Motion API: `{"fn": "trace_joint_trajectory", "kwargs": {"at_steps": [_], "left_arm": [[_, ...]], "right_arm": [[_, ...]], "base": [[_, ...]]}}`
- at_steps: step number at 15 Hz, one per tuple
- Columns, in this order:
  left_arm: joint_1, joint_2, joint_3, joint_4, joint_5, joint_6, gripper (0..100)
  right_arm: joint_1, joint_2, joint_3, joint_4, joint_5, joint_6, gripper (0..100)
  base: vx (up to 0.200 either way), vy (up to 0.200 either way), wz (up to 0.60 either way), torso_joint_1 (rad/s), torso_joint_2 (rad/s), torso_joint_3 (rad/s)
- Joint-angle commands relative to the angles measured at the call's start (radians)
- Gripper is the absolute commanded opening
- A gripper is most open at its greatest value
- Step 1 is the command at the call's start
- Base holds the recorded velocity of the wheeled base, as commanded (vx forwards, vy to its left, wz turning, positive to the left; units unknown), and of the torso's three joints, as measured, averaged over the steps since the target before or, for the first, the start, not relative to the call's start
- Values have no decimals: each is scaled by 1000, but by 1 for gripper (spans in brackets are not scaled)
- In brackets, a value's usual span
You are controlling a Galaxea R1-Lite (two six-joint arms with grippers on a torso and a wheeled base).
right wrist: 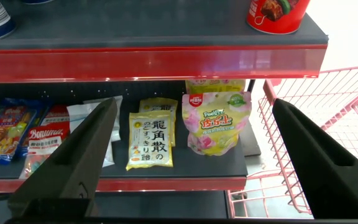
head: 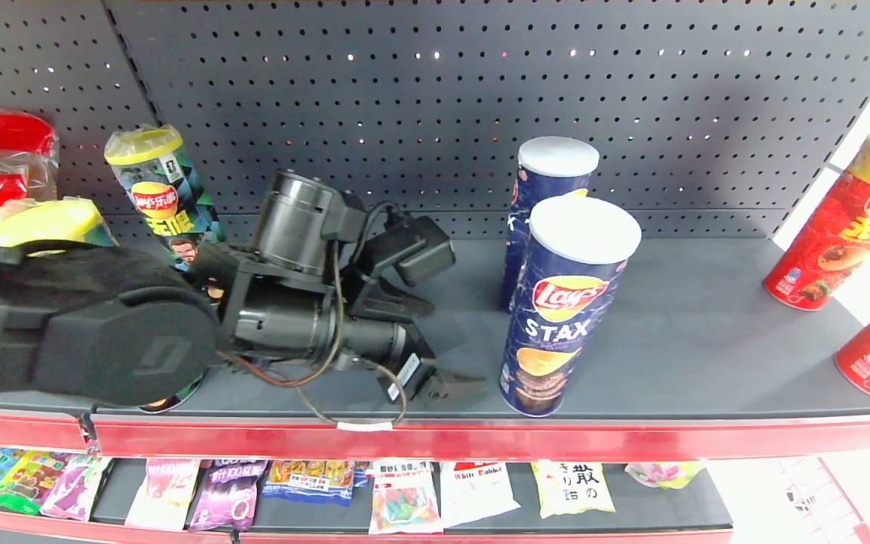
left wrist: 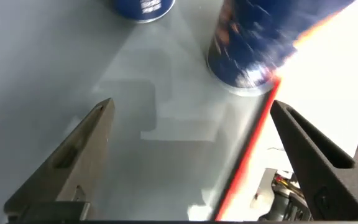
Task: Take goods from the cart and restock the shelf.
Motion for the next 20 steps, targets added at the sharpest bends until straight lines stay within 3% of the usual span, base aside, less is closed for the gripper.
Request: {"fn": "trace_joint_trajectory", "kwargs": {"at_steps": [1,2,3,4,5,7,8,11,12,13,16,19,20], "left_arm": [[47,-328,203,3,15,-7,100],[76,-505,310,20,18,-17,100],[82,-568,342,35,20,-22,100],[125,-788,422,155,43,-50,100],[162,-920,451,264,73,-90,100],[234,-1147,460,503,124,-208,100],[274,-1262,459,615,162,-243,100],[351,-1515,477,842,258,-244,100],[374,-1556,482,875,270,-244,100],[432,-1616,487,928,281,-248,100],[543,-1676,520,996,319,-292,100],[541,-1676,585,996,491,-364,100],[543,-1676,612,994,547,-422,100]], "right_arm": [[1,1,0,0,0,0,100],[1,0,0,0,0,0,100],[1,0,0,0,0,0,100],[1,1,0,0,0,0,100],[1,0,0,0,0,0,100],[1,0,0,0,0,0,100],[1,1,0,0,0,0,100],[1,1,0,0,0,-2,100],[-1,0,0,0,0,-2,100],[1,1,0,0,0,-2,100],[1,1,0,0,0,-2,100],[1,0,0,0,0,-2,100],[1,1,0,0,0,0,100]], "base": [[0,0,0,0,0,0],[0,0,0,0,0,0],[0,0,0,0,0,0],[0,0,0,0,0,0],[0,0,0,0,0,0],[0,0,0,0,0,0],[0,0,0,0,0,0],[0,0,0,0,0,0],[0,0,0,0,0,0],[0,0,0,0,0,0],[0,0,0,0,0,0],[0,0,0,0,0,0],[0,0,0,0,0,0]]}}
